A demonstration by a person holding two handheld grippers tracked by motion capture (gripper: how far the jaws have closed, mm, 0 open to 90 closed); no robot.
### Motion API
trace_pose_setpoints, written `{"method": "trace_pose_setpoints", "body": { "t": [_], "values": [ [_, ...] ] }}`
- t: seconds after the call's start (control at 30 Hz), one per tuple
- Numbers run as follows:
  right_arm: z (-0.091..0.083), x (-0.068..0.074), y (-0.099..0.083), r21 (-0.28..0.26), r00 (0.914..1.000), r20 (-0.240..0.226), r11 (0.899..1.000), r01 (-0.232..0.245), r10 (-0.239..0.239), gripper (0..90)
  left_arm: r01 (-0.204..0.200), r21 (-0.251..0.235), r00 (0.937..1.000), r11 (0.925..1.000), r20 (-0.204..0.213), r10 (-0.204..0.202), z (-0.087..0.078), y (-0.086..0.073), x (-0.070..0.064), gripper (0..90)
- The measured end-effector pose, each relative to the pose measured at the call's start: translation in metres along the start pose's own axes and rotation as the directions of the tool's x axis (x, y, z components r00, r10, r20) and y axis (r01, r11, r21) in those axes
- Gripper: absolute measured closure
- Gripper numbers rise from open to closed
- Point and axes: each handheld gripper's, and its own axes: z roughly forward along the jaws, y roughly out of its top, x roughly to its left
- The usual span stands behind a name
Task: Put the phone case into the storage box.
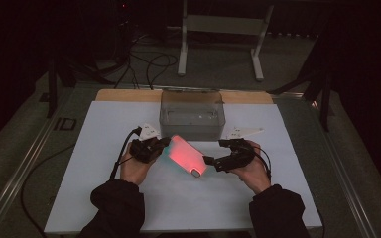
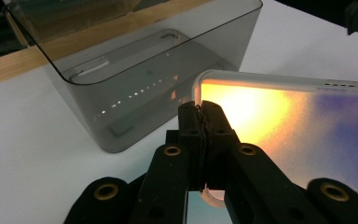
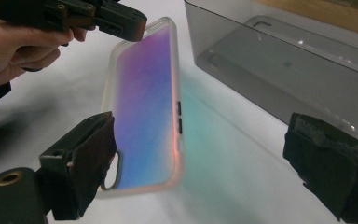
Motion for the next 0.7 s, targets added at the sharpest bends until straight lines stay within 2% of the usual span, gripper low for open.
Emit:
{"method": "trace_pose_setpoints", "body": {
  "t": [0.23,0.27,0.5,0.57,0.63,0.7],
  "values": [
    [0.010,0.003,0.009,0.025,1.0000,-0.006,1.000,-0.003,0.003,13.1,-0.008,-0.014,0.9999,0.9999,0.011,0.008,-0.002,0.003,-0.003,89.4],
    [0.012,0.003,0.010,0.028,0.9997,-0.022,1.000,-0.009,0.009,13.8,-0.008,-0.016,0.9999,0.9998,0.011,0.008,-0.002,0.003,-0.003,89.4],
    [0.023,0.003,0.012,0.069,0.9989,-0.043,0.998,-0.016,0.018,18.4,-0.011,-0.037,0.9999,0.9993,0.011,0.011,-0.005,0.004,-0.004,89.4],
    [0.025,0.004,0.013,0.076,0.9987,-0.043,0.997,-0.022,0.025,21.7,-0.013,-0.050,0.9998,0.9986,0.013,0.014,-0.007,0.005,-0.004,89.4],
    [0.027,0.003,0.014,0.081,0.9969,-0.068,0.996,-0.035,0.040,25.1,-0.011,-0.059,0.9998,0.9982,0.016,0.012,-0.007,0.005,-0.004,89.4],
    [0.029,0.002,0.016,0.087,0.9934,-0.101,0.995,-0.046,0.055,34.2,-0.008,-0.062,0.9997,0.9980,0.022,0.010,-0.008,0.005,-0.004,89.4]
  ]
}}
